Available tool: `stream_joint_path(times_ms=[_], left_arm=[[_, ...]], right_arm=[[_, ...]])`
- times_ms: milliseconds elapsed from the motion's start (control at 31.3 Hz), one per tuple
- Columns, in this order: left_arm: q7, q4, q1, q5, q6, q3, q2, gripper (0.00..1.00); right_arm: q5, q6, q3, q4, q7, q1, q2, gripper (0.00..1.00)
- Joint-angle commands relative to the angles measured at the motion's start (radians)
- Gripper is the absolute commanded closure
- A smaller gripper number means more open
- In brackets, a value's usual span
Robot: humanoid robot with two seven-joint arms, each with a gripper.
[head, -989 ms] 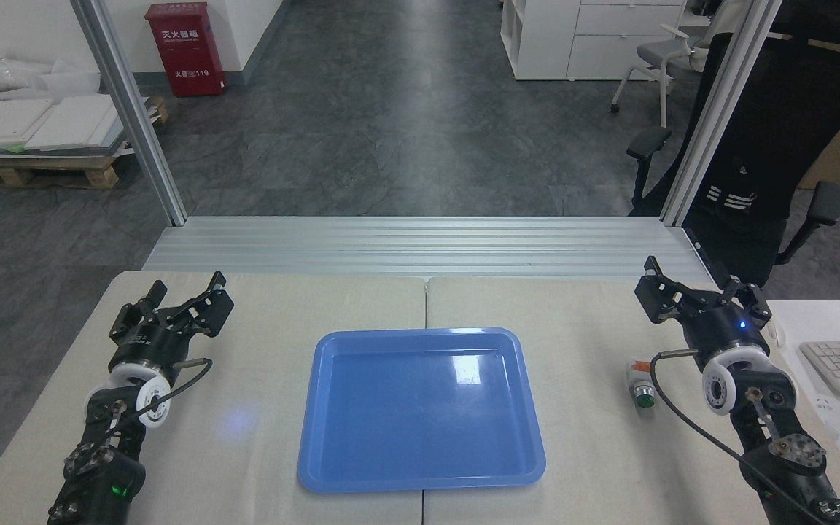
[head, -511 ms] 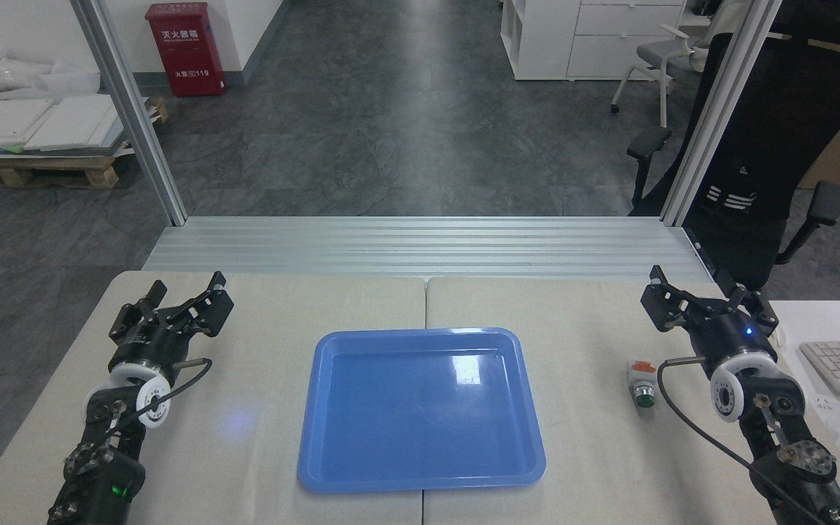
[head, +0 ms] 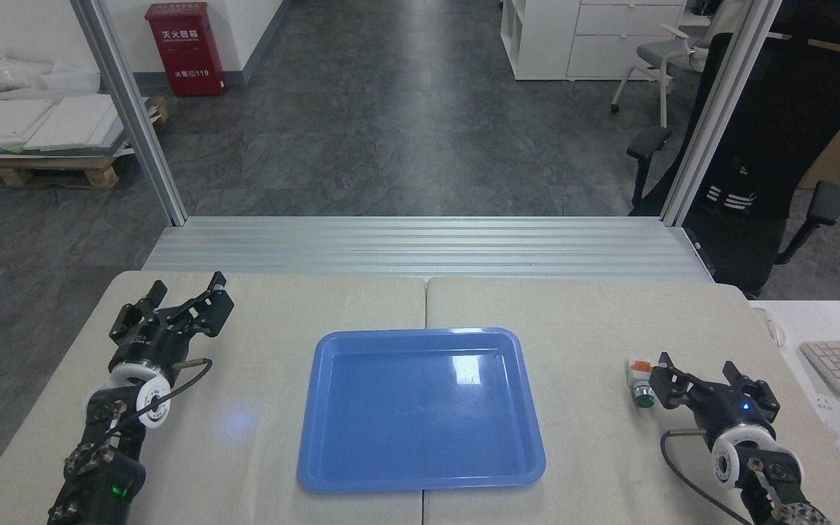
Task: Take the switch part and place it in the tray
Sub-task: 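Lower the right gripper onto the small switch part and close it, then lift the switch part with the right gripper and carry it over the tray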
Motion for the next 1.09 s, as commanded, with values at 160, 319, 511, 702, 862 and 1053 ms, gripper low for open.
stream_joint_path(times_ms=[160,319,511,702,862,1053], left_arm=[[0.000,0.000,0.000,0.000,0.000,0.000,0.000,0.00],[0.000,0.000,0.000,0.000,0.000,0.000,0.000,0.00],[0.000,0.000,0.000,0.000,0.000,0.000,0.000,0.00],[0.000,0.000,0.000,0.000,0.000,0.000,0.000,0.00],[0.000,0.000,0.000,0.000,0.000,0.000,0.000,0.00],[0.000,0.000,0.000,0.000,0.000,0.000,0.000,0.00]], right_arm=[[0.003,-0.002,0.000,0.089,-0.011,-0.026,0.060,0.00],[0.003,-0.003,0.002,0.095,-0.040,-0.053,0.072,0.00],[0.006,-0.006,0.041,0.156,-0.037,-0.130,0.073,0.00],[0.008,-0.003,0.081,0.209,-0.035,-0.155,0.096,0.00],[0.026,-0.003,0.083,0.252,-0.031,-0.153,0.127,0.00],[0.063,-0.003,0.084,0.267,-0.029,-0.152,0.144,0.08]])
